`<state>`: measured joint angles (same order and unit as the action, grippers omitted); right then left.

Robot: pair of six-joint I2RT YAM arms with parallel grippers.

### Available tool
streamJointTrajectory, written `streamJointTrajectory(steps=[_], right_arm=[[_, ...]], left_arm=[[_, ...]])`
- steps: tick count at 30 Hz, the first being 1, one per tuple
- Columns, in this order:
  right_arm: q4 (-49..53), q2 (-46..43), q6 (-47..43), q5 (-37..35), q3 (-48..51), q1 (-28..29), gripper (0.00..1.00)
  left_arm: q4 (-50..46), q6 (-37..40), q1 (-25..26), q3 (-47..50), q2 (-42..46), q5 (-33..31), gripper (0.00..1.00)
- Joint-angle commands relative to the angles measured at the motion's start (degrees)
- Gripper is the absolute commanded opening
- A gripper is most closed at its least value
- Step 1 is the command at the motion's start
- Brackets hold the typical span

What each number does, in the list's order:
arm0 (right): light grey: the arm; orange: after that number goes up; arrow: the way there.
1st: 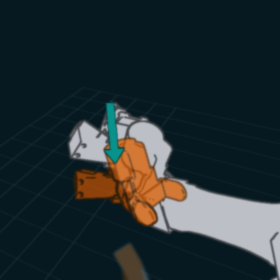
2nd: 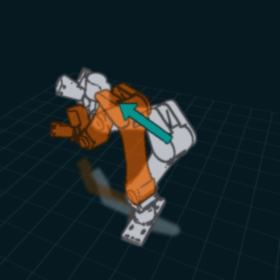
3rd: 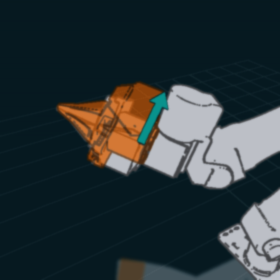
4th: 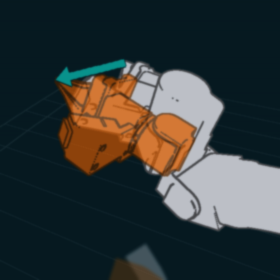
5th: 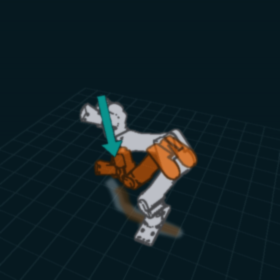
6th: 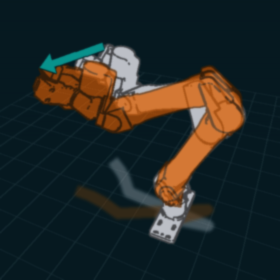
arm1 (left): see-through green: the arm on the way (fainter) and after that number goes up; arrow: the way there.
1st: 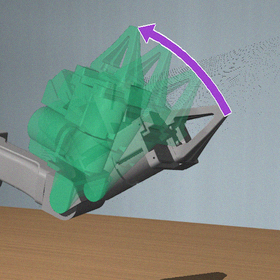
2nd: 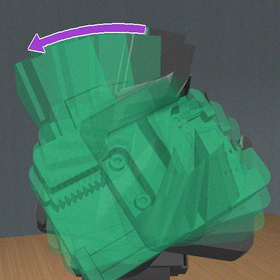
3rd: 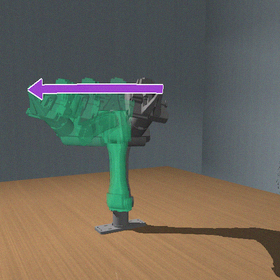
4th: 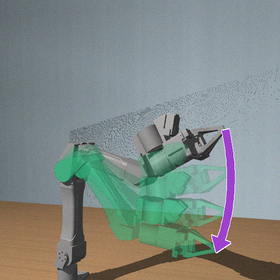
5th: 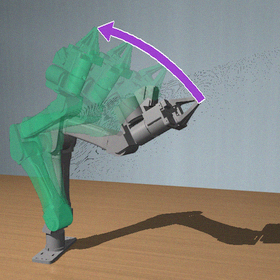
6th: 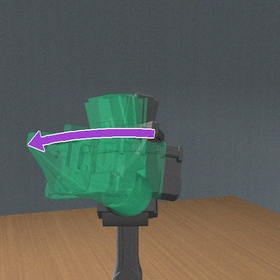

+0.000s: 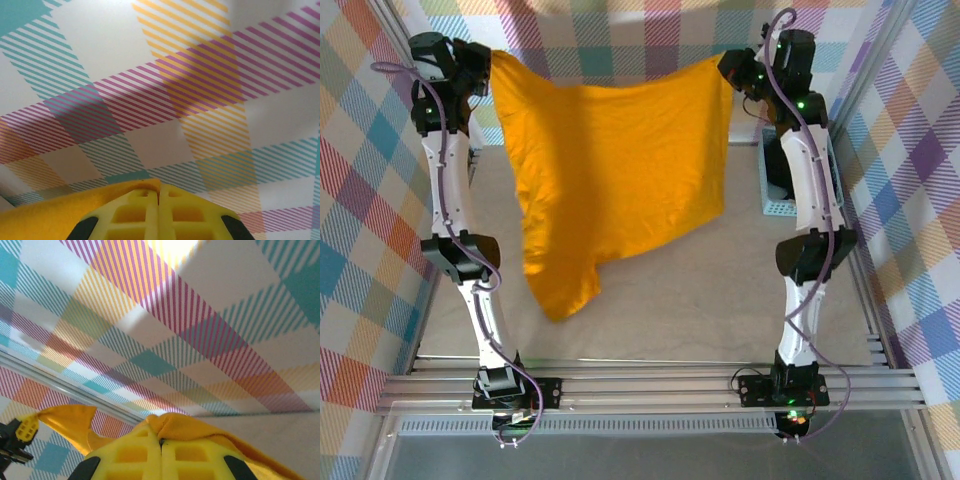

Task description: Fold and stack the t-shirts

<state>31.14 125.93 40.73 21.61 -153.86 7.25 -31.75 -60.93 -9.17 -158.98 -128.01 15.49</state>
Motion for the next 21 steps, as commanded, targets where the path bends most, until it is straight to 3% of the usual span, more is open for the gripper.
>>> streamJointTrajectory(steps=[1, 6, 9, 13, 17, 21], right_arm=[[0.6, 1.7, 3.8, 2.3, -10.4, -2.6, 0.0], [-1.6, -4.2, 3.1, 1.6, -4.6, -6.2, 0.0], [-2.7, -10.1, 1.9, 2.5, 5.0, -8.3, 0.0], [-1.2, -18.8, -2.1, 1.6, 22.0, -9.0, 0.0], [-5.2, -30.3, -0.8, 0.6, 49.0, -8.8, 0.0], [-6.3, -40.0, -0.7, -1.6, 73.1, -7.2, 0.0]], left_arm=[[7.8, -2.0, -0.9, -4.9, 6.7, 3.8, 0.0], [6.5, 3.7, -0.4, -4.0, 15.4, 3.8, 0.0], [0.4, 8.7, 2.1, 3.5, 22.8, 3.9, 0.0], [1.4, 12.6, 9.2, 35.2, 39.7, 0.0, 0.0], [1.4, 7.3, 14.4, 67.3, 58.4, -12.3, 0.0], [-4.5, 0.8, 19.3, 90.5, 71.6, -17.5, 0.0]])
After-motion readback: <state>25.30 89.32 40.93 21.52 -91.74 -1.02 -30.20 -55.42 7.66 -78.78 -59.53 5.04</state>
